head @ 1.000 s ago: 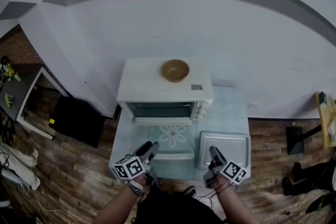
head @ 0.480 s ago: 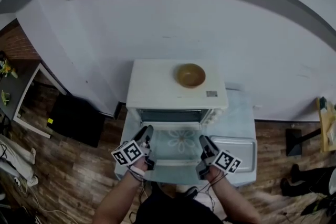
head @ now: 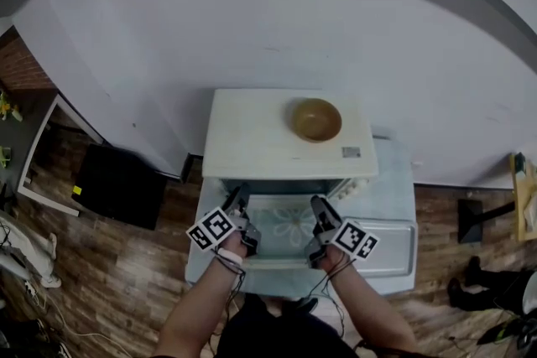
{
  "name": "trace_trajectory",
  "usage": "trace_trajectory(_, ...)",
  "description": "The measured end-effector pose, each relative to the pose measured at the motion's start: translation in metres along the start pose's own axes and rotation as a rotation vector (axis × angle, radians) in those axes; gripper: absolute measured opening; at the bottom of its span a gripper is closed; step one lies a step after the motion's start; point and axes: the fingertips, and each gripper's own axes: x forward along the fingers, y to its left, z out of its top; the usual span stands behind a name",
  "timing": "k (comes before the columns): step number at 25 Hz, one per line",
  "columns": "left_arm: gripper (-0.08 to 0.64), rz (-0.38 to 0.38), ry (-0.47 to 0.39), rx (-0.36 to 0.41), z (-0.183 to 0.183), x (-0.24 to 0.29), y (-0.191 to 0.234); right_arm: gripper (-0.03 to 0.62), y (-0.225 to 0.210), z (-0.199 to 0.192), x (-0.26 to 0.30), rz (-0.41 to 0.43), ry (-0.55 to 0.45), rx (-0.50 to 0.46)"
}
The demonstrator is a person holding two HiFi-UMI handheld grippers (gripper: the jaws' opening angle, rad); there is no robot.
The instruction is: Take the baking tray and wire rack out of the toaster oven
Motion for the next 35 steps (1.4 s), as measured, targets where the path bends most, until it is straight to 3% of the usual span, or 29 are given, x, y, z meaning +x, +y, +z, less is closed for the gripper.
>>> trace_trajectory(5, 0.146, 0.012, -0.025, -0.043, 0.002, 0.021, 0.008, 0.146, -0.013, 0.013, 0.027, -0.032, -0.045, 0.069)
trace_trajectory(13, 0.146, 0.015, -0.014, -0.084, 0.006, 0.042, 0.020, 0.149, -0.022, 0.033, 0.064, -0.015, -0.066, 0.062)
trace_trajectory(15, 0.130, 0.002, -0.008, -0.088, 0.006, 0.045, 0.018, 0.124, -0.024, 0.032, 0.067, -0.033, -0.065, 0.092)
trace_trajectory(16, 0.110, -0.008, -0.007, -0.086, 0.006, 0.045, 0.016, 0.081, -0.024, 0.032, 0.069, -0.027, -0.065, 0.092)
trace_trajectory(18, 0.065, -0.018, -0.005, -0.079, 0.006, 0.044, 0.013, 0.063, -0.025, 0.029, 0.068, -0.019, -0.062, 0.098)
trace_trajectory(22, 0.064, -0.017, 0.002, -0.075, -0.001, 0.033, 0.013, 0.055, -0.028, 0.021, 0.054, -0.043, -0.049, 0.117)
trace_trajectory(28, 0.064, -0.006, 0.006, -0.073, -0.014, 0.009, 0.012, 0.054, -0.024, 0.012, 0.037, 0.022, -0.039, 0.090)
trace_trajectory(35, 0.066, 0.004, 0.046, -0.055, -0.034, -0.026, 0.012, 0.051, -0.026, -0.010, 0.001, 0.011, -0.010, 0.111)
